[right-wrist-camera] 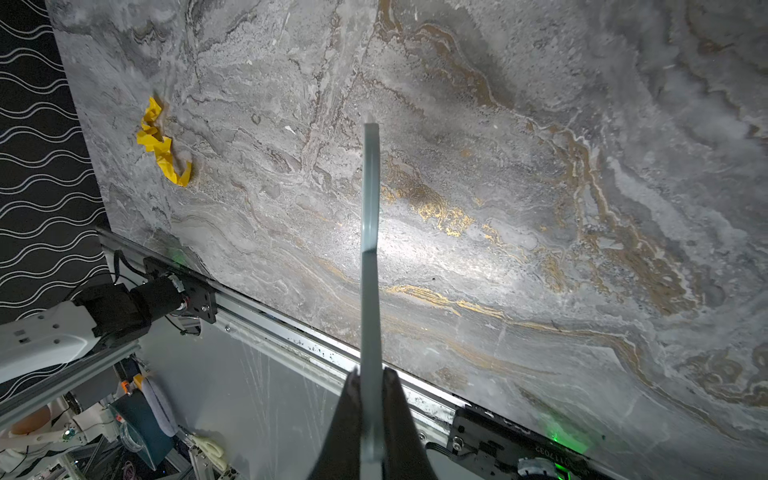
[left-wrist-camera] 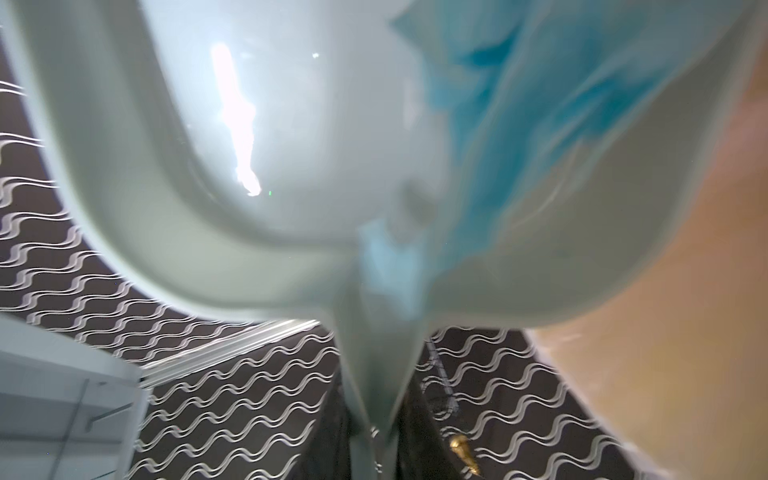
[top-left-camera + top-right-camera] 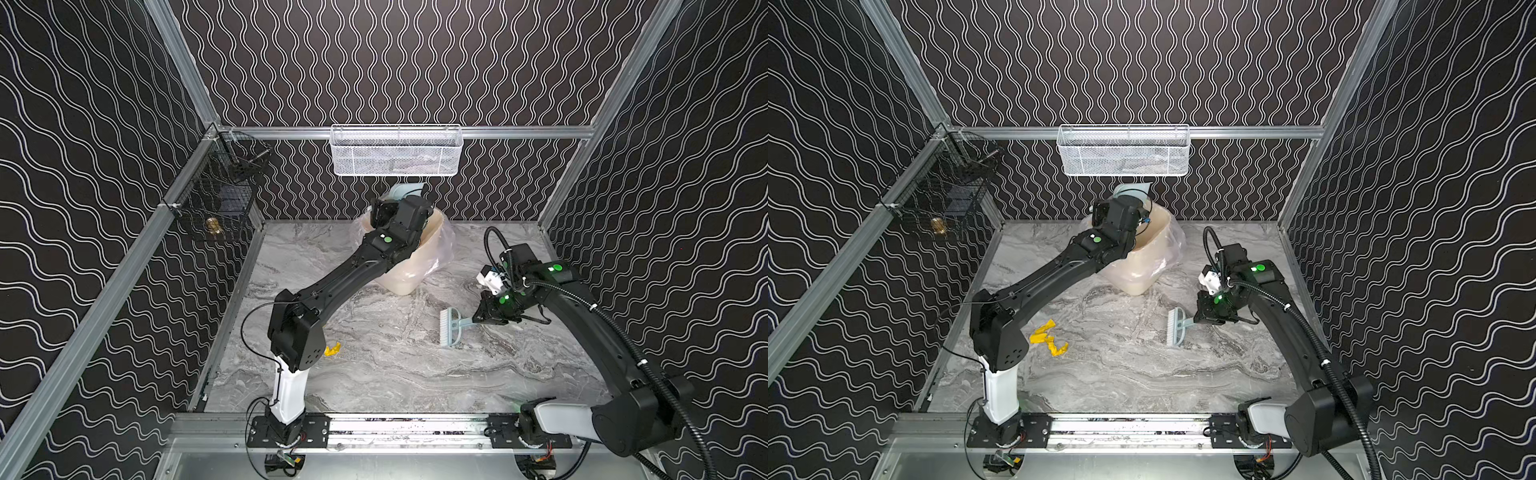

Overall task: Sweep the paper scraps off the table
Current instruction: 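Tip the dustpan over the bin with the left gripper to empty it, then bring the dustpan down toward the yellow scrap while the right lowers the brush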

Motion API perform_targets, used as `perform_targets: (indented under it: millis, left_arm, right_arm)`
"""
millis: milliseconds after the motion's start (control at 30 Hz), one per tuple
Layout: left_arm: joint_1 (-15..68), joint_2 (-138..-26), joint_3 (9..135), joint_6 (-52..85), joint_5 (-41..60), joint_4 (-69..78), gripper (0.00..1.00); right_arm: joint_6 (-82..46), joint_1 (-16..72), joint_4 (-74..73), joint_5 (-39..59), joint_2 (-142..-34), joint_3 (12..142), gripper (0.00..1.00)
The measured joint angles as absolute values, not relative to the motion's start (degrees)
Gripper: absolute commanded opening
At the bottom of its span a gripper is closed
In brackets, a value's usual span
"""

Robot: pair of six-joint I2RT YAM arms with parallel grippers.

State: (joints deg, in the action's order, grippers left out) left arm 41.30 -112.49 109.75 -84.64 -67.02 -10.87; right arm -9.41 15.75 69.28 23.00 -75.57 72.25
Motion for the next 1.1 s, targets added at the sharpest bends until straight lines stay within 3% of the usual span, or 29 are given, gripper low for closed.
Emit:
perform_targets:
  millis: [567, 767, 967, 1100]
  left_arm:
    - [41.8, -108.0, 104.1, -89.9, -67.3, -4.4, 0.0]
    - [43.5, -104.8, 106.5, -72.3, -69.0, -17.9, 0.0]
    - [45.7, -103.7, 115.0, -41.7, -65.9, -45.9, 0.0]
    - [45.7, -99.4, 112.8, -25.5, -61.9, -59.4, 0.0]
  right_arm:
    - [-9.5, 15.8, 68.1, 23.5, -73.3, 71.2, 0.0]
    - [-11.2, 17.0, 65.1, 26.1, -71.5, 68.5, 0.0]
    - [-15.0, 21.9, 59.5, 28.6, -69.5, 65.5, 0.0]
    - [-19.1, 27.9, 54.2, 29.1, -67.8, 63.2, 0.0]
